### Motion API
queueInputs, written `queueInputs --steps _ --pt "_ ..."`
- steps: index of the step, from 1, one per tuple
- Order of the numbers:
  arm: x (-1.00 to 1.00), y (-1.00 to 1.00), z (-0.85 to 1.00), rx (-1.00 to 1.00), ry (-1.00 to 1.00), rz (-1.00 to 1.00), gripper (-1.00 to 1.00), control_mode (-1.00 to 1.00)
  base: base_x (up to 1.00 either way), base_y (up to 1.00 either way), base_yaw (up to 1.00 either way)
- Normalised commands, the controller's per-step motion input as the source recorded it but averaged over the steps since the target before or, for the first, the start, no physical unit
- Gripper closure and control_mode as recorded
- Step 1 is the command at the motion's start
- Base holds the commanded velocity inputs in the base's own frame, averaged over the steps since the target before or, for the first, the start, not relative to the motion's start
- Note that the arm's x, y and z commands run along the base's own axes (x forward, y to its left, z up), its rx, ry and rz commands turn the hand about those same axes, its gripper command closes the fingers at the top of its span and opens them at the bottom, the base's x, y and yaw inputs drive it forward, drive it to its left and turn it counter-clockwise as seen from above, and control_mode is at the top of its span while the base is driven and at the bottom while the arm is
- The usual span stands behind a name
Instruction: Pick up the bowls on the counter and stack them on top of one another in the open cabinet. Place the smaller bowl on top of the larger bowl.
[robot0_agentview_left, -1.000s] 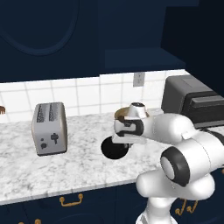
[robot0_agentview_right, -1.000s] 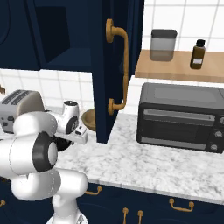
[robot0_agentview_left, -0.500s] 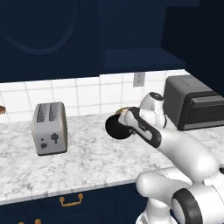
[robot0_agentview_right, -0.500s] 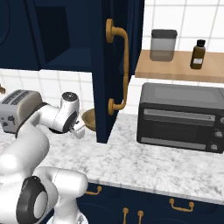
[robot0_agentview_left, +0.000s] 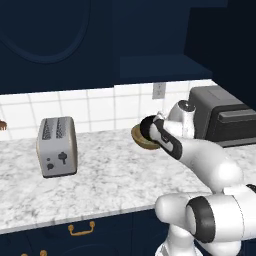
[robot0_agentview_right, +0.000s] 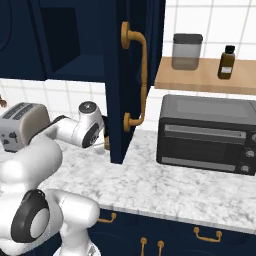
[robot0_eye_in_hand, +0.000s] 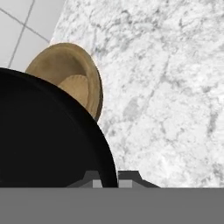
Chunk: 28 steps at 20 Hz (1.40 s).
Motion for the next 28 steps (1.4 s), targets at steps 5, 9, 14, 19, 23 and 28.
queueInputs --steps 5,9,14,19,23,28 --pt "0.54 -0.6 0.0 0.06 0.05 -0.24 1.0 -1.0 0.0 0.0 0.0" --pt "0.35 -0.07 -0.01 0.02 0.08 -0.03 1.0 -1.0 0.0 0.0 0.0" --pt "0.23 0.07 -0.2 0.0 0.12 0.0 1.0 -1.0 0.0 0.0 0.0" --pt "0.19 0.06 -0.36 0.0 0.12 0.0 1.0 -1.0 0.0 0.0 0.0" --pt "0.44 0.0 -0.12 0.0 0.06 0.0 1.0 -1.0 0.0 0.0 0.0" --pt "0.27 0.07 -0.27 0.0 0.08 0.0 1.0 -1.0 0.0 0.0 0.0"
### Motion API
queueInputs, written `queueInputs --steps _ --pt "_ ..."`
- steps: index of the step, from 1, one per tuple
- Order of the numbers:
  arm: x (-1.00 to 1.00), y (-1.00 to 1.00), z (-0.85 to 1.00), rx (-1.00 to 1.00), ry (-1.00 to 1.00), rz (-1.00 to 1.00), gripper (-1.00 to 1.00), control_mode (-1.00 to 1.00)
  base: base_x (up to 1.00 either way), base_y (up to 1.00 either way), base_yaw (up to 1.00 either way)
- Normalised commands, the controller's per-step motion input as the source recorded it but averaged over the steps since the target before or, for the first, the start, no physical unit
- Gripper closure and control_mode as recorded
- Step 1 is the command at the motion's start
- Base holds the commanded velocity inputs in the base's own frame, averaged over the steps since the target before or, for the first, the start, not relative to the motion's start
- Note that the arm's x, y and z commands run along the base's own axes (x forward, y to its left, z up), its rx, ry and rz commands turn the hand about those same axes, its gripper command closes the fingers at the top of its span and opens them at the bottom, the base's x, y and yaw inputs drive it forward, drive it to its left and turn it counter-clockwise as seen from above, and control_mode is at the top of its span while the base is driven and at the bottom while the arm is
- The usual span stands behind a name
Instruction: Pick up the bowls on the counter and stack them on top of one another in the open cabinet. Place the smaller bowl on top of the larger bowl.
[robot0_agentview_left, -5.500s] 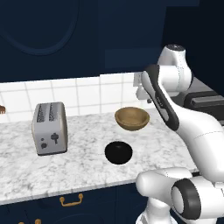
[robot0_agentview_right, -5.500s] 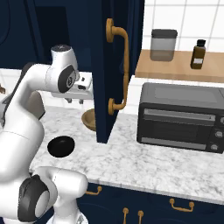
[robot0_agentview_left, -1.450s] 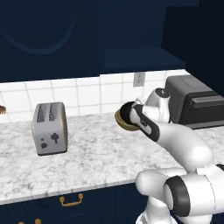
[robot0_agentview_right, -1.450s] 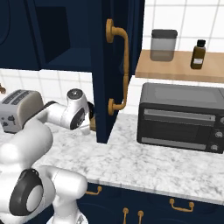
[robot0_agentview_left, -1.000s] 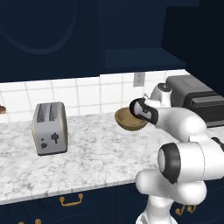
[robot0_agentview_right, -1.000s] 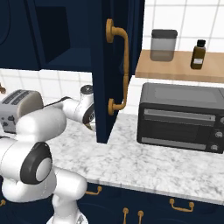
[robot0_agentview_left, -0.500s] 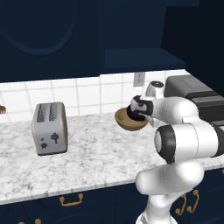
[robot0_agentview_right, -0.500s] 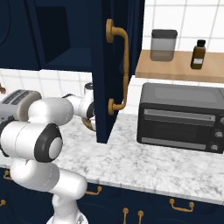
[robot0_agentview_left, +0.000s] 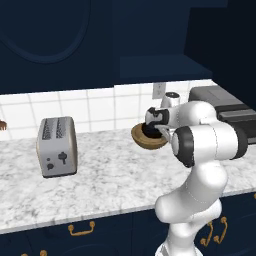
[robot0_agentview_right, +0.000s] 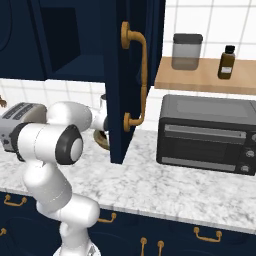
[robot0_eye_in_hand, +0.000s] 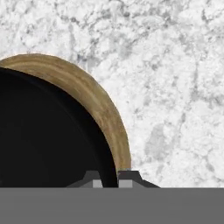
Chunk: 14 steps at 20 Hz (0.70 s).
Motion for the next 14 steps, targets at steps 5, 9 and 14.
queueInputs --steps 5,9,14 --pt "0.26 0.09 -0.26 0.0 0.06 0.0 1.0 -1.0 0.0 0.0 0.0" --pt "0.52 0.02 -0.05 0.0 0.01 0.0 1.0 -1.0 0.0 0.0 0.0" --pt "0.34 -0.01 -0.01 0.0 0.01 0.0 -1.0 -1.0 0.0 0.0 0.0"
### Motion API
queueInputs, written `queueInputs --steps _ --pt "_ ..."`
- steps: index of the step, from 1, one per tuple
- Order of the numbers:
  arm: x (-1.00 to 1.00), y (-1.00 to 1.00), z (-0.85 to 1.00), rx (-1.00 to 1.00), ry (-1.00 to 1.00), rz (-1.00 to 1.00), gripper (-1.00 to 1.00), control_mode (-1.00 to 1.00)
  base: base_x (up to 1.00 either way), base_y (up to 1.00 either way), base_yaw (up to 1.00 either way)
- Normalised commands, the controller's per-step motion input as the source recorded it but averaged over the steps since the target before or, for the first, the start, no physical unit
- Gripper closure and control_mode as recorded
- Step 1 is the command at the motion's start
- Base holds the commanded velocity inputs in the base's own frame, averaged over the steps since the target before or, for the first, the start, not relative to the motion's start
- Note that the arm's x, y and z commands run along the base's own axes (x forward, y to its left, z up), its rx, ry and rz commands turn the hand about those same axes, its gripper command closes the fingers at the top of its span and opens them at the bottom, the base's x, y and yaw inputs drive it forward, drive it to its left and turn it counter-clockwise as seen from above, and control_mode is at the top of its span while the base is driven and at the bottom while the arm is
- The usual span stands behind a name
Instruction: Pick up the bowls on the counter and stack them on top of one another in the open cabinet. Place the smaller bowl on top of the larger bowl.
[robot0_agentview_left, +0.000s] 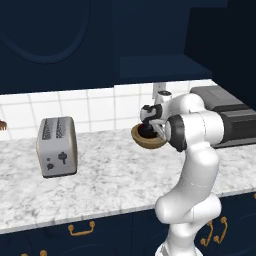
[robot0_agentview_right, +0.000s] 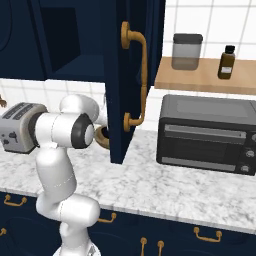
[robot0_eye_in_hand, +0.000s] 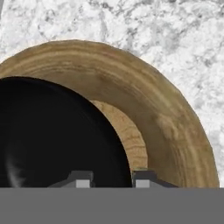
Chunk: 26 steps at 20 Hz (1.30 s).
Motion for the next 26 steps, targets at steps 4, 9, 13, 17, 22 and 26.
queueInputs --steps 4,9,13,17,22,26 --pt "-0.32 -0.17 0.46 0.08 -0.05 0.0 -1.0 -1.0 0.0 0.0 0.0" --pt "-0.55 -0.2 -0.01 0.03 0.05 0.08 -1.0 -1.0 0.0 0.0 0.0" --pt "-0.11 0.0 -0.47 -0.05 0.04 0.17 -1.0 -1.0 0.0 0.0 0.0" --pt "0.0 0.0 -0.3 0.0 0.0 0.12 -1.0 -1.0 0.0 0.0 0.0" --pt "0.0 0.01 -0.33 0.0 0.0 0.07 -1.0 -1.0 0.0 0.0 0.0" --pt "0.12 0.07 -0.25 0.0 0.0 0.02 1.0 -1.0 0.0 0.0 0.0"
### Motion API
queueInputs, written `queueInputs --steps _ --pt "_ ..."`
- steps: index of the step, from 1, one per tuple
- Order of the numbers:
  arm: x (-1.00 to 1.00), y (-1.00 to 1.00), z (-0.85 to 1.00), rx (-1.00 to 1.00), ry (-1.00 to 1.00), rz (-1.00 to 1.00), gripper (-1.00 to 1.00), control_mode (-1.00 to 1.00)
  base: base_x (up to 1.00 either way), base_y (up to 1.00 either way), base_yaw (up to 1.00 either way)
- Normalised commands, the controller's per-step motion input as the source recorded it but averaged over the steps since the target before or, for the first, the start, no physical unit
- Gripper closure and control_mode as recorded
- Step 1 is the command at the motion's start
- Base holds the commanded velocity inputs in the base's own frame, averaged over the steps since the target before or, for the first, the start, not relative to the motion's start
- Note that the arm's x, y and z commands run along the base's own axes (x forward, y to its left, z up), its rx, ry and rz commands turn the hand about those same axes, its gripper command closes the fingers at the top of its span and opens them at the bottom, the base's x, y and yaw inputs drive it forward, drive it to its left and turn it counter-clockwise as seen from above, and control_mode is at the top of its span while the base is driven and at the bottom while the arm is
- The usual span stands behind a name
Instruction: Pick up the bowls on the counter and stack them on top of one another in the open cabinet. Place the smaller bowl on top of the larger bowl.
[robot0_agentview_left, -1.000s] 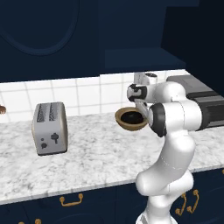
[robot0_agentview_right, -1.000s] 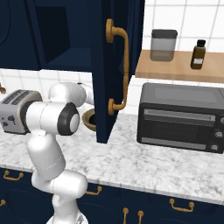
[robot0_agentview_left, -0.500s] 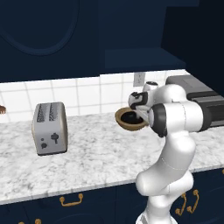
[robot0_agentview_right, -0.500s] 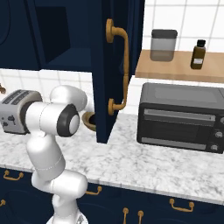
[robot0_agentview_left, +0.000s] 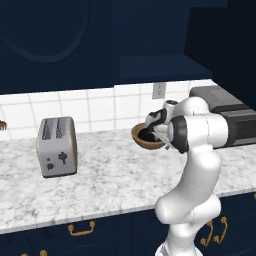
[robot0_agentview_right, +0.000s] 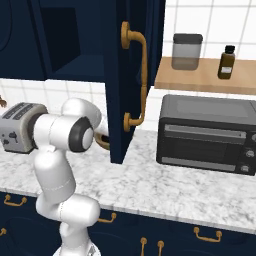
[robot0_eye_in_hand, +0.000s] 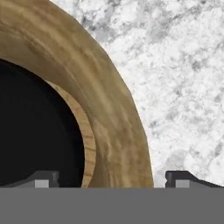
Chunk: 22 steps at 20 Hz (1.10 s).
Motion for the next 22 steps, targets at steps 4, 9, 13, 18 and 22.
queueInputs --steps 4,9,13,18,22 --pt "0.04 0.02 -0.04 0.0 0.0 0.0 1.0 -1.0 0.0 0.0 0.0" --pt "-0.14 0.0 0.03 0.0 -0.04 0.0 1.0 -1.0 0.0 0.0 0.0" --pt "-0.88 0.0 0.7 0.0 -0.28 0.0 1.0 -1.0 0.0 0.0 0.0" --pt "-1.0 0.0 1.0 0.0 -0.34 -0.01 1.0 -1.0 0.0 0.0 0.0" --pt "-1.0 0.01 1.0 0.0 -0.36 0.0 1.0 -1.0 0.0 0.0 0.0"
